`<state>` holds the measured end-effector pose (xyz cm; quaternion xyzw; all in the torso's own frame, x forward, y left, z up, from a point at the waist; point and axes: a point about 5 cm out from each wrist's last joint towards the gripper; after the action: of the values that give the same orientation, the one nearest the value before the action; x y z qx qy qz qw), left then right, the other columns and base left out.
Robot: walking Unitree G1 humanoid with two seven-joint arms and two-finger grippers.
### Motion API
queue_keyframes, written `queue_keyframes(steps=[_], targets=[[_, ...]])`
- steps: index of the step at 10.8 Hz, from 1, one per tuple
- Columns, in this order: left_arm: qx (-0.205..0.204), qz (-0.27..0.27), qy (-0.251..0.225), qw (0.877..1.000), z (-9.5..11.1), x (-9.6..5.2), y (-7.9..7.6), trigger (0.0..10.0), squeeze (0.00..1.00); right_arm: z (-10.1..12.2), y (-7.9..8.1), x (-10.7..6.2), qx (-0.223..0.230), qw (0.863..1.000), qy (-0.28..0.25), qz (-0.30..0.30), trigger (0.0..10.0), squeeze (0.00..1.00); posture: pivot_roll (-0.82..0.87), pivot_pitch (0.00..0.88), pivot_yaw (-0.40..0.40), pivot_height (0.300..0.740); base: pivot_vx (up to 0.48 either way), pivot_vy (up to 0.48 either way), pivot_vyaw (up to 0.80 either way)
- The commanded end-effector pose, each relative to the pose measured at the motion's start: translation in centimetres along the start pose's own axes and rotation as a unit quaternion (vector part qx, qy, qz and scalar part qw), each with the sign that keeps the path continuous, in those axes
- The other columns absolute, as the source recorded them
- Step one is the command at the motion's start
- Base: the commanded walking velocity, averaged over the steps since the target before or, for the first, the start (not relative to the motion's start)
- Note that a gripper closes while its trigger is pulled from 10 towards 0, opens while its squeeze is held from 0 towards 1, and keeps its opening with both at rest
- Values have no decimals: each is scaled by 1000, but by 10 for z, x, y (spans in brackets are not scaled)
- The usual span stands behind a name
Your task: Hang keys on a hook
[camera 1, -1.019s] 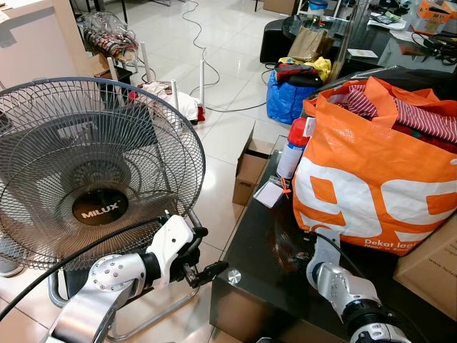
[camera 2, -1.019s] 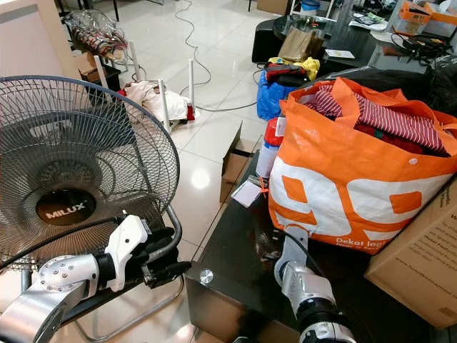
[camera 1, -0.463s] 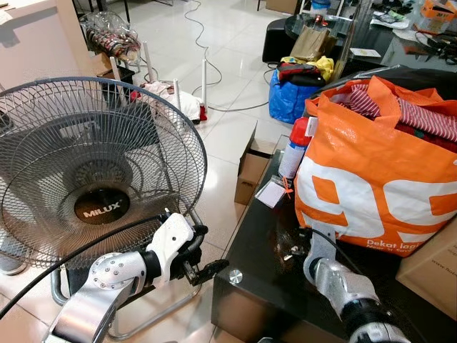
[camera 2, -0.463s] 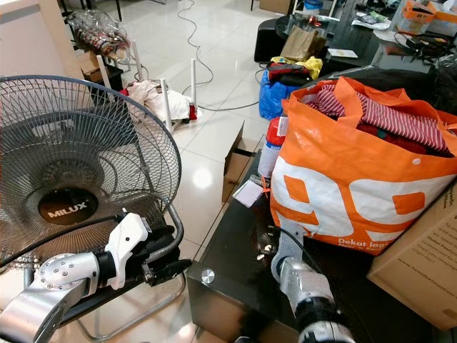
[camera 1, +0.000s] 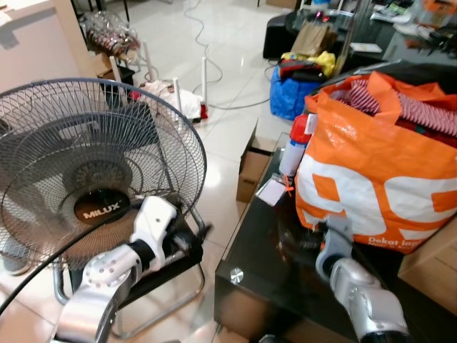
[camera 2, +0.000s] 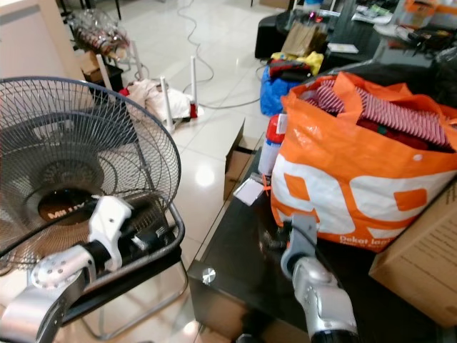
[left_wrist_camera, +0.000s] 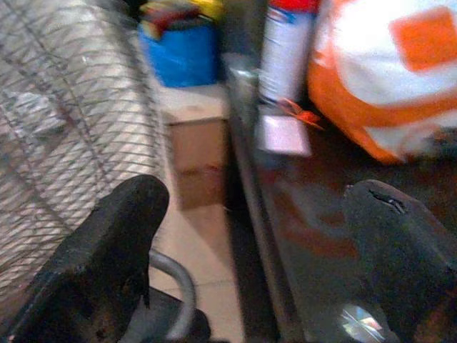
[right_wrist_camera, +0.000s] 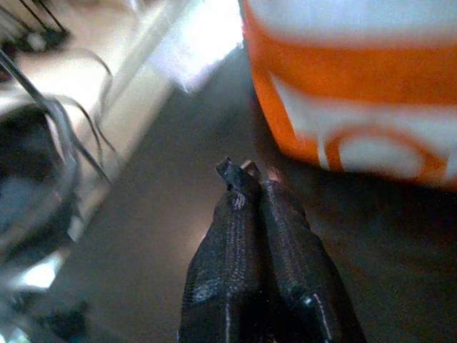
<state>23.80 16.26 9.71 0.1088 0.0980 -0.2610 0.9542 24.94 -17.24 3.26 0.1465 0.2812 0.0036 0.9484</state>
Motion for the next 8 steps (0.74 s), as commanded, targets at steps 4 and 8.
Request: queue_keyframes(steps=[4,8], targets=[[61,155,-48,985,25,-4,26,10000,20,53,12,-26,-1,993,-121,16,0,0,17,0,-67,740,0,0,0],[53,172,-32,983,21,0,15,10000,39,54,15,-35,-13,991,-131,21,10000,0,5,0,-37,740,0,0,0]])
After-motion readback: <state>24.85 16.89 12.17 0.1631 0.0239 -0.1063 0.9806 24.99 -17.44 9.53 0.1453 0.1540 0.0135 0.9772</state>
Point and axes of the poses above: a point about 5 cm out from each wrist's last joint towards the gripper, its own x axis pointing out of the wrist towards the gripper, its own z axis along the axis of the wrist's last joint, y = z × x, and after that the axes turned 7 degrees about x, right-handed
